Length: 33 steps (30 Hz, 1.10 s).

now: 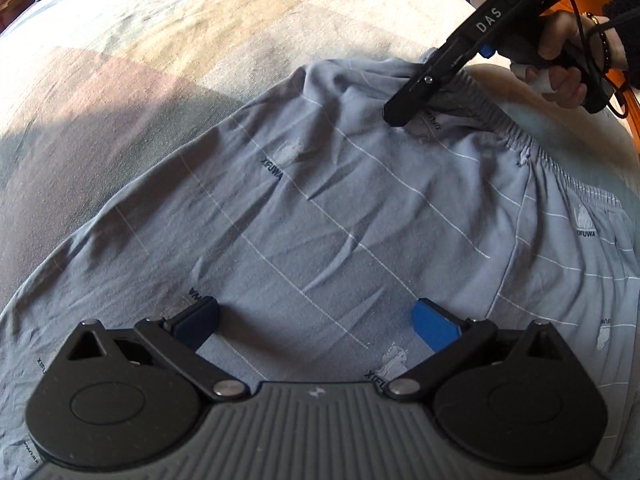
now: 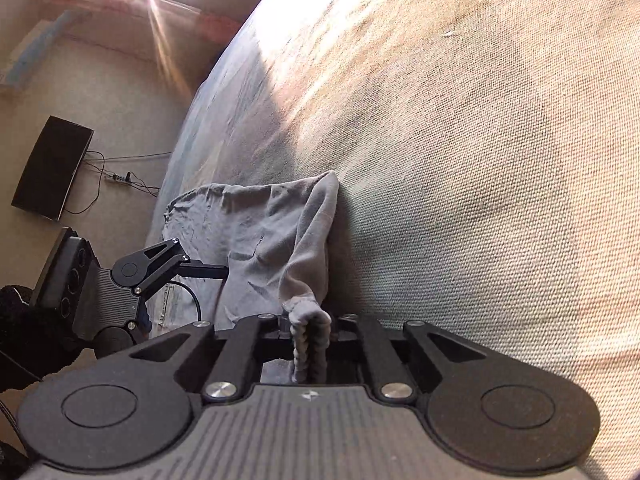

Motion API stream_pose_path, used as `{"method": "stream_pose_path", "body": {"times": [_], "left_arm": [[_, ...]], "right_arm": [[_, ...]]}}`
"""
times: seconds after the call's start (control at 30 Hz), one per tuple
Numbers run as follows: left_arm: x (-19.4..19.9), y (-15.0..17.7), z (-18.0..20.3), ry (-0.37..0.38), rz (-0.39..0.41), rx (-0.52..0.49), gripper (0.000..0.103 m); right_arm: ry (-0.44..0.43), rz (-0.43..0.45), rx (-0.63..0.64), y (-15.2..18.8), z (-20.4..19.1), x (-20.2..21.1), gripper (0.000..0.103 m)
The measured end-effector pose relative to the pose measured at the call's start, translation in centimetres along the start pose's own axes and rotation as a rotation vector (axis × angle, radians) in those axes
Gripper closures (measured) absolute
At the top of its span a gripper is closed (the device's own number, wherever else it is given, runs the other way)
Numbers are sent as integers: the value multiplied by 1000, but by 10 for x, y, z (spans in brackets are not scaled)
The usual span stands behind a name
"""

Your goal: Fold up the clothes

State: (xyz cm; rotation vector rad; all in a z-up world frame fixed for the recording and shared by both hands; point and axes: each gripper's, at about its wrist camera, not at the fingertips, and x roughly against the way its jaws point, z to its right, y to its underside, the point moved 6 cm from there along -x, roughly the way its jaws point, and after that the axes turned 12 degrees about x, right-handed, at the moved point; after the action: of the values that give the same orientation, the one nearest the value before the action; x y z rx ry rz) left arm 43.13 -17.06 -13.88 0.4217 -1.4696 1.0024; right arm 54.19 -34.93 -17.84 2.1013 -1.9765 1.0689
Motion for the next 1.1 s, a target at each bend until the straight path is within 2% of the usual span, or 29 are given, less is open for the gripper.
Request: {"method": "stream_pose_path", "body": {"times": [0.03, 0.07, 0.2, 0.27, 0.33, 0.57, 0.77, 0.93, 1.1], "left_arm": [[0, 0, 0, 1, 3, 1, 1], [1, 0, 0, 2, 5, 1, 1], [2, 1, -1, 6, 15, 3, 1], [3, 0, -2, 8, 16, 3, 1], [4, 0, -3, 12, 14, 3, 1], [6, 0, -5, 15, 31, 0, 1], [13, -4, -7, 22, 30, 17, 1], [26, -3, -3, -10, 45, -9, 2], [40, 4, 5, -21, 62, -12, 2]], "right_arm": [[-13, 11, -15, 0, 0, 0, 75], [-17, 20, -18, -1, -1, 1, 74], [-7, 47, -14, -5, -5, -3, 74], [6, 44, -11, -5, -5, -5, 79], [20, 40, -7, -5, -4, -6, 97], [75, 23, 19, -7, -7, -11, 98], [166, -21, 113, -11, -24, -14, 95], [269, -81, 213, -12, -40, -15, 95], [414, -163, 405, -5, -69, -23, 95]]}}
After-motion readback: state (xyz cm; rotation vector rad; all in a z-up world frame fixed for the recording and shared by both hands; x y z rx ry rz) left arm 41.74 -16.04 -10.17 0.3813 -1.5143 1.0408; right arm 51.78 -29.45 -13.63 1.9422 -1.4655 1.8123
